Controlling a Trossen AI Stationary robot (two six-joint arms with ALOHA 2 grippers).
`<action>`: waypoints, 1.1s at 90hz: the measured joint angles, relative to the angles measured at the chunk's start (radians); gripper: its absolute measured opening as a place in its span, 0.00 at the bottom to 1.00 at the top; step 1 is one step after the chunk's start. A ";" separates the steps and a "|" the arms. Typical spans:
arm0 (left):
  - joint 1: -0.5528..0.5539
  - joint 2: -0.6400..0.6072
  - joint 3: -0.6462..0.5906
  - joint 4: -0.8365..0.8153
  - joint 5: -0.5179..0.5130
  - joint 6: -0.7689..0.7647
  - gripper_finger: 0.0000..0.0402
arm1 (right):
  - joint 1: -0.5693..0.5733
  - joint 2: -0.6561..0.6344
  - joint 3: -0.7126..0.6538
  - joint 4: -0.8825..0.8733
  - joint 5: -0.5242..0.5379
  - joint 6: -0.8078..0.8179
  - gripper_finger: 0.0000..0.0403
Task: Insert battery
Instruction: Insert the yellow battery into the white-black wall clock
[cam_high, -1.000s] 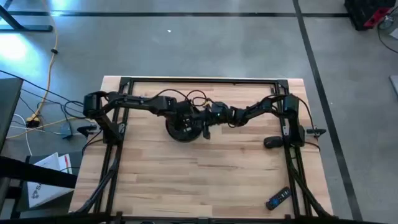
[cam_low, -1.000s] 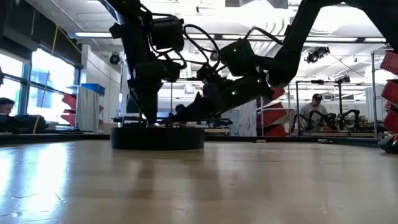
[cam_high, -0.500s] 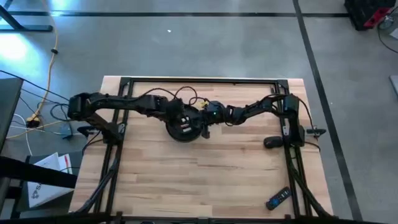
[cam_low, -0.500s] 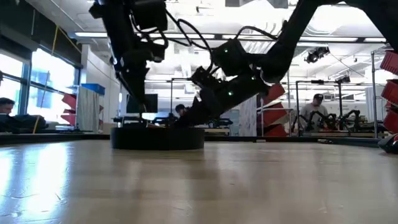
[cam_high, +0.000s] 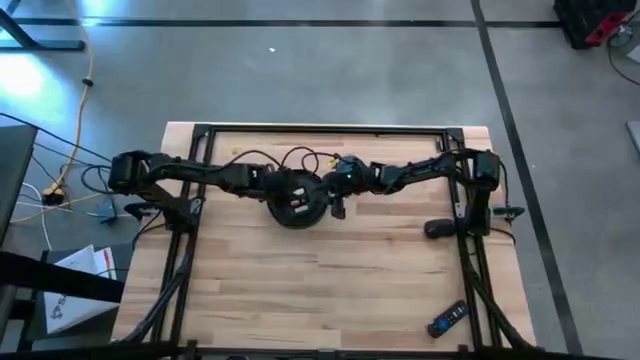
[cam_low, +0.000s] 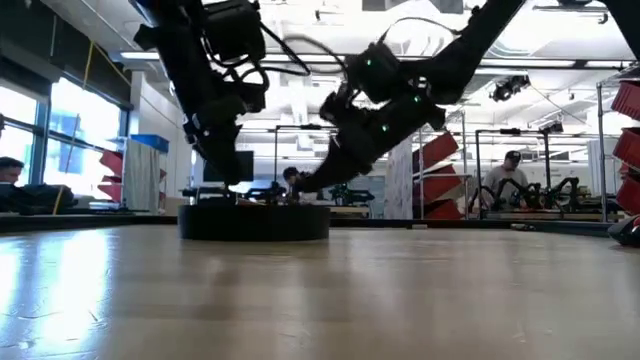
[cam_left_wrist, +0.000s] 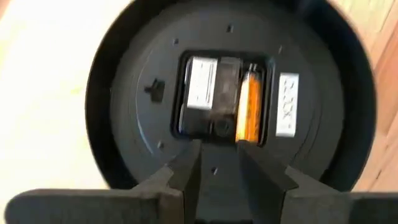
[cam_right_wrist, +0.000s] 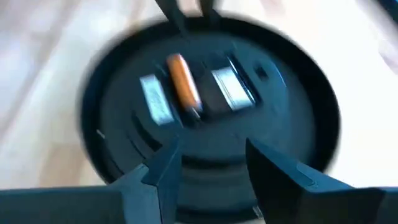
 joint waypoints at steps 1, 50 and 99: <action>-0.001 0.000 0.000 -0.002 0.000 0.000 0.22 | -0.001 0.001 0.000 -0.002 0.001 0.002 0.37; -0.009 0.003 -0.088 0.176 0.025 0.032 0.22 | -0.010 -0.006 0.000 -0.070 0.052 -0.020 0.37; -0.015 0.008 -0.071 0.177 0.022 0.054 0.21 | -0.006 -0.006 0.000 -0.036 0.025 0.007 0.37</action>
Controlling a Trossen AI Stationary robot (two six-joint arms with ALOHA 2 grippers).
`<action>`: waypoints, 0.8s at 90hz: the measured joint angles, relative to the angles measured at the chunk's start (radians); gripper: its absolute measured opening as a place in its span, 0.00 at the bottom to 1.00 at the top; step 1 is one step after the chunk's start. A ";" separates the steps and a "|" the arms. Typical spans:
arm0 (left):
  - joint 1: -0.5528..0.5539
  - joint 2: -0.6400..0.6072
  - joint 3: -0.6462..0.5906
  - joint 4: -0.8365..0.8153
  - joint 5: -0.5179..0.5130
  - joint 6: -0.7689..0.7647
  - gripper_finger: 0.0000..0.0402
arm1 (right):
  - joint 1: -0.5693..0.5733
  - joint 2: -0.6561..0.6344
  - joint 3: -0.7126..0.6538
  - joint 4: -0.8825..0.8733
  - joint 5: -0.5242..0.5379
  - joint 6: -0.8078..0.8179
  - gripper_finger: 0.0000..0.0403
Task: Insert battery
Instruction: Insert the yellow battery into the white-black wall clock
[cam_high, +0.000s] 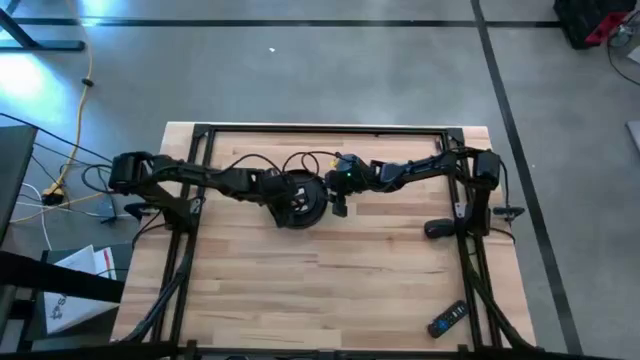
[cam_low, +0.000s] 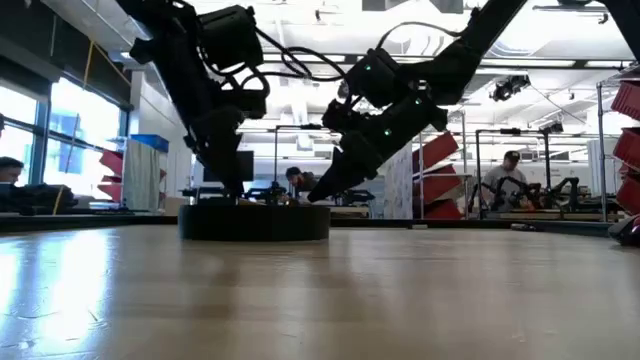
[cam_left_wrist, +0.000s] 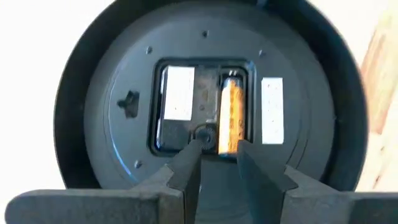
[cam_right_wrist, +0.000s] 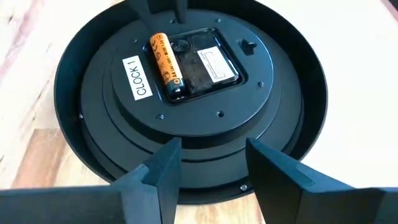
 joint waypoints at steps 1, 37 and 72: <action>-0.001 0.000 0.000 -0.001 -0.001 0.000 0.21 | 0.000 0.000 0.000 0.000 0.000 0.000 0.37; -0.001 0.000 -0.001 -0.023 -0.001 -0.019 0.02 | 0.000 0.000 0.000 0.004 0.000 0.000 0.37; -0.001 0.034 -0.004 -0.014 0.022 -0.020 0.00 | 0.001 0.000 0.000 0.005 0.001 0.019 0.37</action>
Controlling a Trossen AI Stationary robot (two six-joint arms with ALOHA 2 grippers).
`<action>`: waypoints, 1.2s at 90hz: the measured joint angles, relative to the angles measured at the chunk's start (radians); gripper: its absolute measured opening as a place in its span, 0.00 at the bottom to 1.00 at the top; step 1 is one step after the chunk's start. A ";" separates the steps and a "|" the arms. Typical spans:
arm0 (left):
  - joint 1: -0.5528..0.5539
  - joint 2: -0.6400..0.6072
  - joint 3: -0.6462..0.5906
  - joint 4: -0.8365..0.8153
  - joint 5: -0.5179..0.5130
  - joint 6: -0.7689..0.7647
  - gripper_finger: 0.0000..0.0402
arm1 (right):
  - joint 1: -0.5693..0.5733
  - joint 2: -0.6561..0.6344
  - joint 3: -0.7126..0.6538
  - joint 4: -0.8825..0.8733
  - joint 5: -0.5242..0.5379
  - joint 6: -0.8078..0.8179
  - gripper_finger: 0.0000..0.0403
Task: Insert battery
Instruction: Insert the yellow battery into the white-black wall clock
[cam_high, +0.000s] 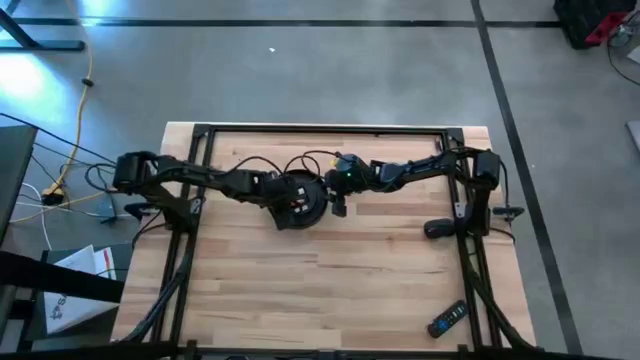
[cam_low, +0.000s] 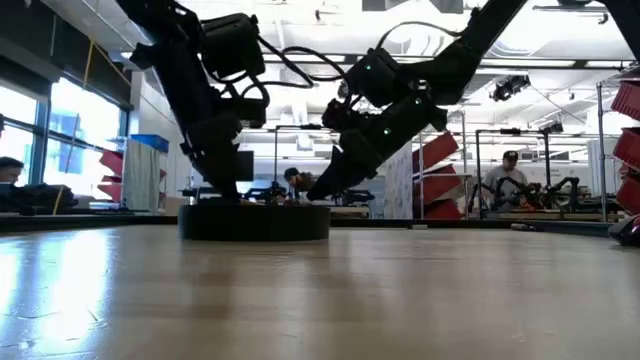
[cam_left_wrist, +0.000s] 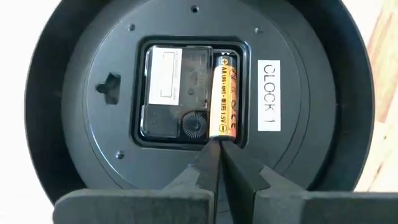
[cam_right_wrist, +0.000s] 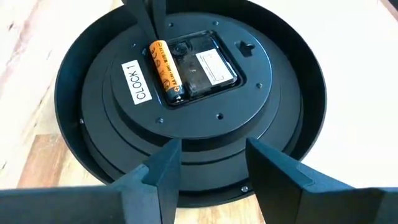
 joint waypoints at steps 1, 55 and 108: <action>0.000 0.000 0.000 0.001 -0.001 0.000 0.00 | 0.000 0.000 0.000 0.000 0.000 0.000 0.37; 0.000 0.022 0.000 0.051 0.001 0.013 0.00 | 0.020 0.000 0.000 0.064 -0.010 0.004 0.37; 0.002 0.045 0.000 0.105 -0.003 0.020 0.00 | 0.077 0.004 0.000 0.200 -0.018 0.034 0.37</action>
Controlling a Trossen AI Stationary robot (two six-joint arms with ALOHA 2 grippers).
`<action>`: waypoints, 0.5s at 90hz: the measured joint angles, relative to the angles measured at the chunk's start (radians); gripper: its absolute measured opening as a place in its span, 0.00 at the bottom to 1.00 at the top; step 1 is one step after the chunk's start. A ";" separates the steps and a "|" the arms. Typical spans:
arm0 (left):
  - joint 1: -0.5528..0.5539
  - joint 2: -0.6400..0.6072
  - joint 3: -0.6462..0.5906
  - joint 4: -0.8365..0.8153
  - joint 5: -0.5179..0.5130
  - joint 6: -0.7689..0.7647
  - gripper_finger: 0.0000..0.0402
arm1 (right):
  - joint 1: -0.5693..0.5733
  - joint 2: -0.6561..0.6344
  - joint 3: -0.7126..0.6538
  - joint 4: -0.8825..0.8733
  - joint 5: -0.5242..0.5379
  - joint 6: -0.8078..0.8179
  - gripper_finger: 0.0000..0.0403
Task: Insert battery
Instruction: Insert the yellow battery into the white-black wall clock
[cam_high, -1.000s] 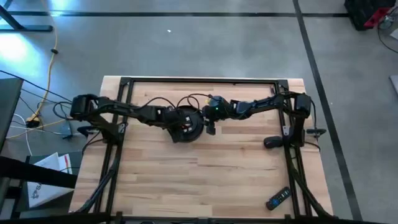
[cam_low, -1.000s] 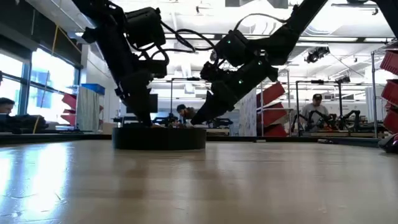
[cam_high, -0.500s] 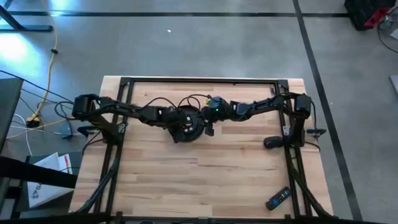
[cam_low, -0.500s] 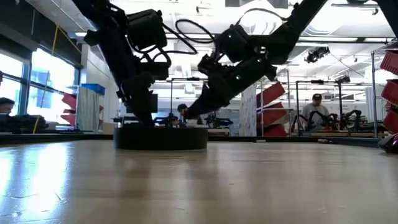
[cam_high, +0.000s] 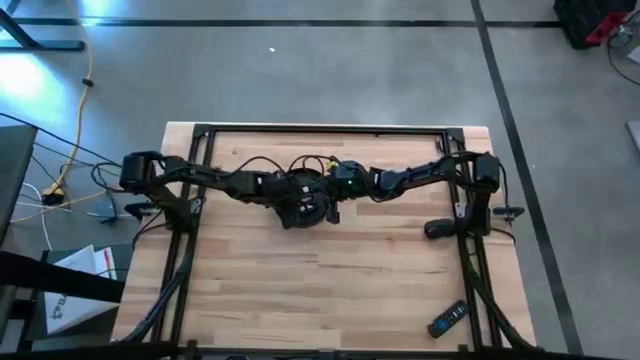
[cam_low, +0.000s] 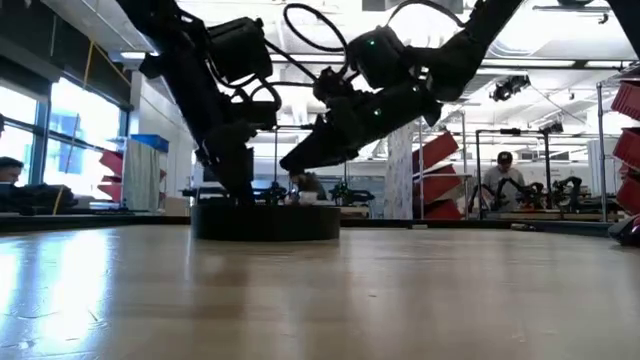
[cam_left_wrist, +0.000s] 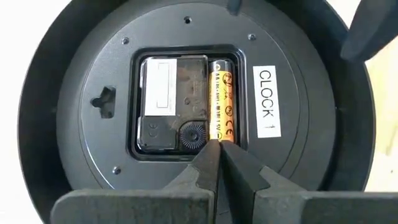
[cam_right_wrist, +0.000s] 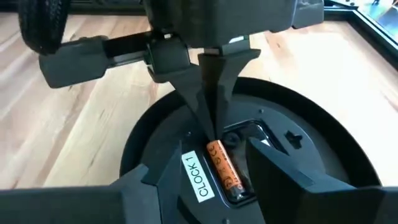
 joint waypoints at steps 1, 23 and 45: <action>0.000 -0.002 0.000 -0.001 0.001 0.000 0.00 | 0.001 0.000 0.000 -0.001 0.000 0.000 0.37; -0.003 -0.043 -0.001 -0.028 0.005 0.017 0.05 | 0.006 0.002 0.000 0.016 0.008 0.018 0.37; -0.003 -0.128 -0.001 -0.125 -0.077 0.016 0.16 | 0.006 0.015 0.001 0.087 0.006 0.026 0.37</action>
